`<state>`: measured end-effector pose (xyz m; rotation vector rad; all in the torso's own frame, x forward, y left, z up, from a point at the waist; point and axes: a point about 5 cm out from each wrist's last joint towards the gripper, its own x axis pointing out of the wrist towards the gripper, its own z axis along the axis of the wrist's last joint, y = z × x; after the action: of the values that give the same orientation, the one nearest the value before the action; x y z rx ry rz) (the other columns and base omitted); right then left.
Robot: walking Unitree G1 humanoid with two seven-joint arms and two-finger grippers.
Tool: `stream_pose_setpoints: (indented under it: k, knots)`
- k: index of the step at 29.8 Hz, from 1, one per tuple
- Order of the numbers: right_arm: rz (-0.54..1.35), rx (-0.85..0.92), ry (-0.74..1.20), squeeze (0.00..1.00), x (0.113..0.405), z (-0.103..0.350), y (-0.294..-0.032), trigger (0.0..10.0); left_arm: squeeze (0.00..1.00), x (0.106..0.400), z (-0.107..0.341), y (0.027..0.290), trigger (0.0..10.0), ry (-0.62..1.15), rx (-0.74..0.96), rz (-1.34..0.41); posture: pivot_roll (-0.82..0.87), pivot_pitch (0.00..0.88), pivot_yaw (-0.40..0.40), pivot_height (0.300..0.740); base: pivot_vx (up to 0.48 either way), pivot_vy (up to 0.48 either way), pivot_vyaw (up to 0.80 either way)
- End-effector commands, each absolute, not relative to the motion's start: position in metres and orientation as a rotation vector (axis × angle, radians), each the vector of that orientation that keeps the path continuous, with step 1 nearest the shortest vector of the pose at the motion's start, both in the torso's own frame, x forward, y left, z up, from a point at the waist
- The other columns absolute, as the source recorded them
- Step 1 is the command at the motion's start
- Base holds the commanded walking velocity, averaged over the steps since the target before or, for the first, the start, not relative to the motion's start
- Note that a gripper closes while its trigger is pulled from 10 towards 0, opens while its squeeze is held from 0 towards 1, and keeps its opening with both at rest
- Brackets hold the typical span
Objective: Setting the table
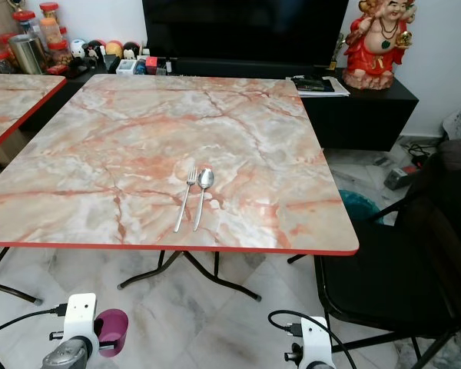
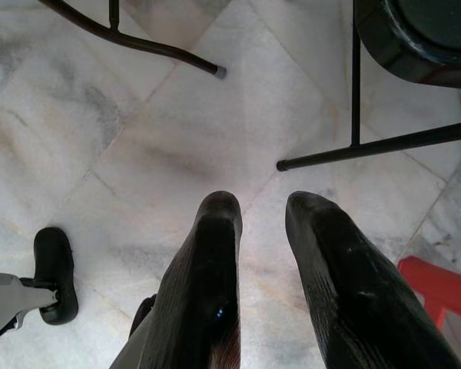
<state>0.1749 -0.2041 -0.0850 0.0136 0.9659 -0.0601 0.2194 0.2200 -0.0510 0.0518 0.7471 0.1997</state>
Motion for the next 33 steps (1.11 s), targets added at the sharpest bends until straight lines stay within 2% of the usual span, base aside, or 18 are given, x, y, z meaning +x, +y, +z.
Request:
stream_pose_setpoints:
  k: [1, 12, 15, 33]
  knots:
    - [-0.077, 0.023, 0.944, 0.00, 0.179, -0.083, -0.206, 10.0, 0.00, 0.220, -0.053, 0.217, 10.0, 0.748, 0.026, 0.212, 0.04, 0.000, -0.025, 0.728, 0.000, 0.341, 0.00]
    - [-0.075, 0.022, 0.938, 0.00, 0.180, -0.082, -0.207, 10.0, 0.00, 0.210, -0.062, 0.216, 10.0, 0.768, -0.008, 0.257, 0.05, 0.000, -0.028, 0.728, 0.000, 0.480, 0.00]
    - [-0.074, 0.016, 0.937, 0.00, 0.181, -0.081, -0.207, 10.0, 0.00, 0.199, -0.068, 0.216, 10.0, 0.797, -0.025, 0.297, 0.04, 0.000, -0.027, 0.728, 0.000, 0.480, 0.00]
    - [-0.067, 0.017, 0.932, 0.00, 0.183, -0.080, -0.207, 10.0, 0.00, 0.195, -0.069, 0.226, 10.0, 0.814, -0.013, 0.345, 0.05, 0.000, -0.031, 0.728, 0.000, 0.480, 0.00]
